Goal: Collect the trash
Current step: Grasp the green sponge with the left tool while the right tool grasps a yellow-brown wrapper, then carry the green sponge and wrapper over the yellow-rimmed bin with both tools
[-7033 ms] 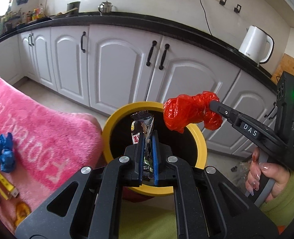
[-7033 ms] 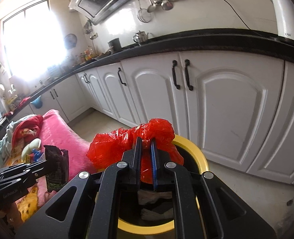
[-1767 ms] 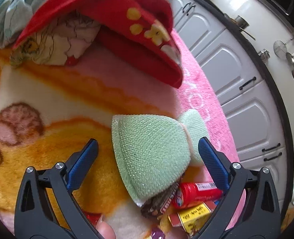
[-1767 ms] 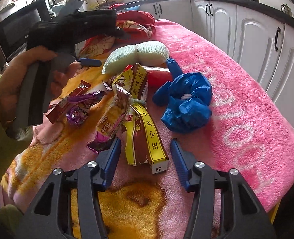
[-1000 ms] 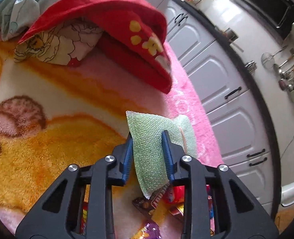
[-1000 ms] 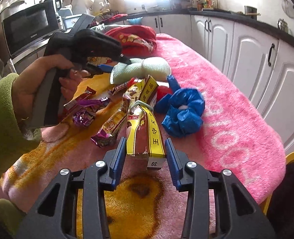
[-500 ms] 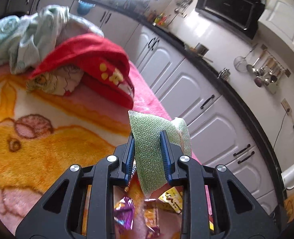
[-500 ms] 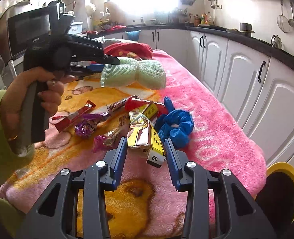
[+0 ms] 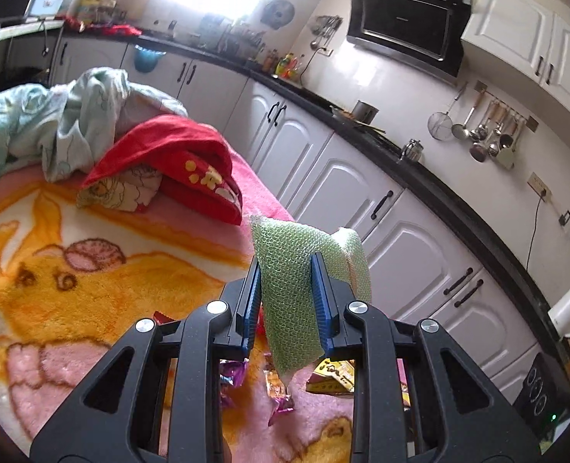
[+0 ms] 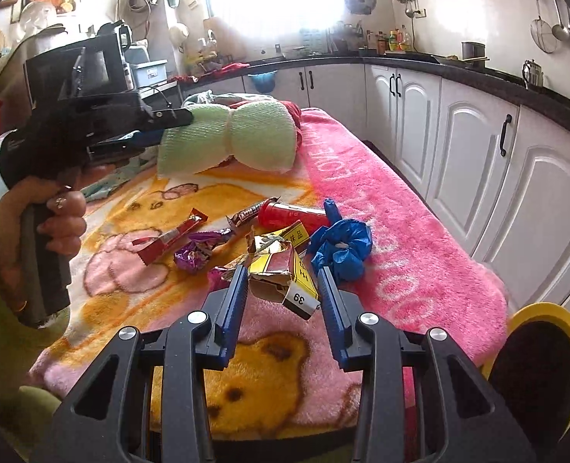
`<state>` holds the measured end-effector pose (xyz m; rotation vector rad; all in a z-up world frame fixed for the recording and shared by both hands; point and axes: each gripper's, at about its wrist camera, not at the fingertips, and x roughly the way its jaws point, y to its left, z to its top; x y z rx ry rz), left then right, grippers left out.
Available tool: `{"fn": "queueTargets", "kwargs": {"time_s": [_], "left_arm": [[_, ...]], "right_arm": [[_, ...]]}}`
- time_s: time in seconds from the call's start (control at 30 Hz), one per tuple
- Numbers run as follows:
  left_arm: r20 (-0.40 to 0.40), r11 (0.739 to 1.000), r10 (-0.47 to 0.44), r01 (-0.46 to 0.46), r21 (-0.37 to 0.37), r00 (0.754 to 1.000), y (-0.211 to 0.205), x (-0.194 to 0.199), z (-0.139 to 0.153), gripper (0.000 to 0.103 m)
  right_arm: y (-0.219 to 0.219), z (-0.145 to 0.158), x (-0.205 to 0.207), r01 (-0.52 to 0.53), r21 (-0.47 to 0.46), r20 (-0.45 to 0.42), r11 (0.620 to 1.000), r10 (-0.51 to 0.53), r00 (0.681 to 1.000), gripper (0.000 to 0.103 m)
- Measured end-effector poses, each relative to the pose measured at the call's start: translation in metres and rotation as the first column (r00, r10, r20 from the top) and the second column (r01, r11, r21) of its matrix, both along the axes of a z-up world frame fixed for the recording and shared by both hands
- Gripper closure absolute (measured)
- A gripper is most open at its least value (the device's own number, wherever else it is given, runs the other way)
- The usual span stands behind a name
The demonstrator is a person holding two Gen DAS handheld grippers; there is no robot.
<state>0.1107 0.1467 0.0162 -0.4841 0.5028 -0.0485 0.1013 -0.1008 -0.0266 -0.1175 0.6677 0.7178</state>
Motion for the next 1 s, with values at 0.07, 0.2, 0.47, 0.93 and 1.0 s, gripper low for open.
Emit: {"fn": "queueTargets", "kwargs": {"time_s": [0.07, 0.2, 0.47, 0.93, 1.0], "left_arm": [[0.008, 1.0, -0.011, 0.011, 0.018, 1.0, -0.006, -0.005, 0.004, 0.085], [0.019, 0.999, -0.024, 0.023, 0.043, 1.0, -0.016, -0.012, 0.008, 0.085], [0.03, 0.995, -0.056, 0.053, 0.088, 0.998, -0.039, -0.018, 0.016, 0.085], [-0.018, 0.983, -0.15, 0.151, 0.101, 0.989, -0.085, -0.003, 0.002, 0.085], [-0.024, 0.98, -0.166, 0.168, 0.111, 0.986, -0.093, 0.0, 0.0, 0.084]], "right_arm": [[-0.004, 0.004, -0.004, 0.004, 0.002, 0.005, 1.0, -0.004, 1.0, 0.067], [-0.013, 0.01, -0.01, 0.014, 0.012, 0.014, 1.0, -0.014, 1.0, 0.067], [-0.036, 0.03, -0.018, 0.053, 0.046, 0.052, 0.998, -0.055, 0.997, 0.067], [-0.088, 0.035, -0.007, 0.176, 0.094, 0.036, 0.98, -0.18, 0.983, 0.073], [-0.09, 0.028, -0.002, 0.181, 0.096, 0.01, 0.979, -0.182, 0.983, 0.075]]}}
